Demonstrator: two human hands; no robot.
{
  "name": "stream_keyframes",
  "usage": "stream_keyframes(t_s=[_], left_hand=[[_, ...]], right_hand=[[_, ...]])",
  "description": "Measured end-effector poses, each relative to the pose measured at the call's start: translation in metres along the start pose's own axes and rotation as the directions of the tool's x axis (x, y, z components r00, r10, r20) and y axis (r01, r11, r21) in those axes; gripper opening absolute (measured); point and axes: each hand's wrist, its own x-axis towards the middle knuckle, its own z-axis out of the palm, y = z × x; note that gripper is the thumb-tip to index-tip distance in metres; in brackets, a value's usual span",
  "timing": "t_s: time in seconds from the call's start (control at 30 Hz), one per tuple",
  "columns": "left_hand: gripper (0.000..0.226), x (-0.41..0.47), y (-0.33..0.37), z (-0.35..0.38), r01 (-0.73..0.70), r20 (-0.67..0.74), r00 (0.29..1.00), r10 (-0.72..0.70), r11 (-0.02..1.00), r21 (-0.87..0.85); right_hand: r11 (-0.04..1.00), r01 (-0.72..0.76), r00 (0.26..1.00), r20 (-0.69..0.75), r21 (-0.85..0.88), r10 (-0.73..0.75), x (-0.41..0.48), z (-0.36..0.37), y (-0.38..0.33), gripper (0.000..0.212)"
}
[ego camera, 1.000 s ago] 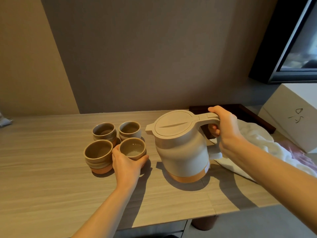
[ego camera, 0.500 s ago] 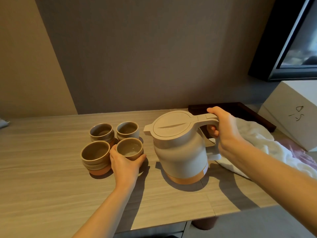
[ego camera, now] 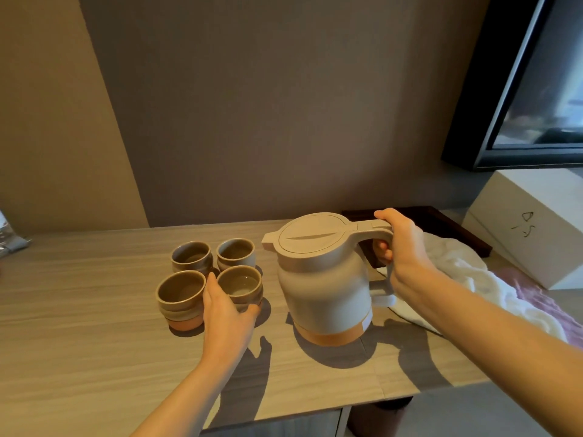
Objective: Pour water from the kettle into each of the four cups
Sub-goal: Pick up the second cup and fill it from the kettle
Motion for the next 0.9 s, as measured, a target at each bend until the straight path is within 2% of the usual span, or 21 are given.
stream_keyframes(t_s=[0.13, 0.23, 0.3, 0.4, 0.47, 0.53, 0.73, 0.9], left_hand=[[0.076, -0.014, 0.032, -0.023, -0.095, -0.049, 0.995, 0.092, 0.994, -0.060], [0.054, -0.024, 0.059, -0.039, -0.328, -0.042, 0.945, 0.325, 0.940, -0.098], [0.048, -0.031, 0.076, -0.046, -0.497, 0.023, 0.866, 0.500, 0.864, -0.083], [0.051, -0.035, 0.092, -0.046, -0.695, 0.167, 0.708, 0.686, 0.719, -0.006], [0.054, -0.035, 0.096, -0.040, -0.778, 0.250, 0.620, 0.744, 0.623, 0.078], [0.053, -0.035, 0.098, -0.034, -0.819, 0.283, 0.572, 0.770, 0.556, 0.143], [0.038, -0.031, 0.092, -0.019, -0.822, 0.269, 0.570, 0.777, 0.539, 0.184], [0.035, -0.022, 0.093, -0.006, -0.812, 0.248, 0.584, 0.773, 0.560, 0.167]], right_hand=[[1.000, 0.000, 1.000, -0.014, 0.007, 0.000, -0.007, -0.003, -0.001, 0.024], [1.000, -0.009, 1.000, -0.028, 0.023, 0.010, -0.011, -0.003, 0.001, 0.025], [0.999, -0.025, 0.999, -0.038, 0.031, 0.026, -0.013, -0.004, 0.003, 0.025], [0.998, -0.034, 0.998, -0.047, 0.047, 0.037, -0.014, -0.005, 0.005, 0.026], [0.997, -0.029, 0.998, -0.054, 0.067, 0.032, -0.014, -0.005, 0.006, 0.028], [0.997, -0.025, 0.998, -0.056, 0.076, 0.029, -0.013, -0.005, 0.007, 0.028], [0.998, -0.021, 0.998, -0.064, 0.063, 0.025, -0.007, -0.009, 0.010, 0.026], [0.995, -0.048, 0.996, -0.071, 0.085, 0.054, 0.007, -0.008, 0.015, 0.028]])
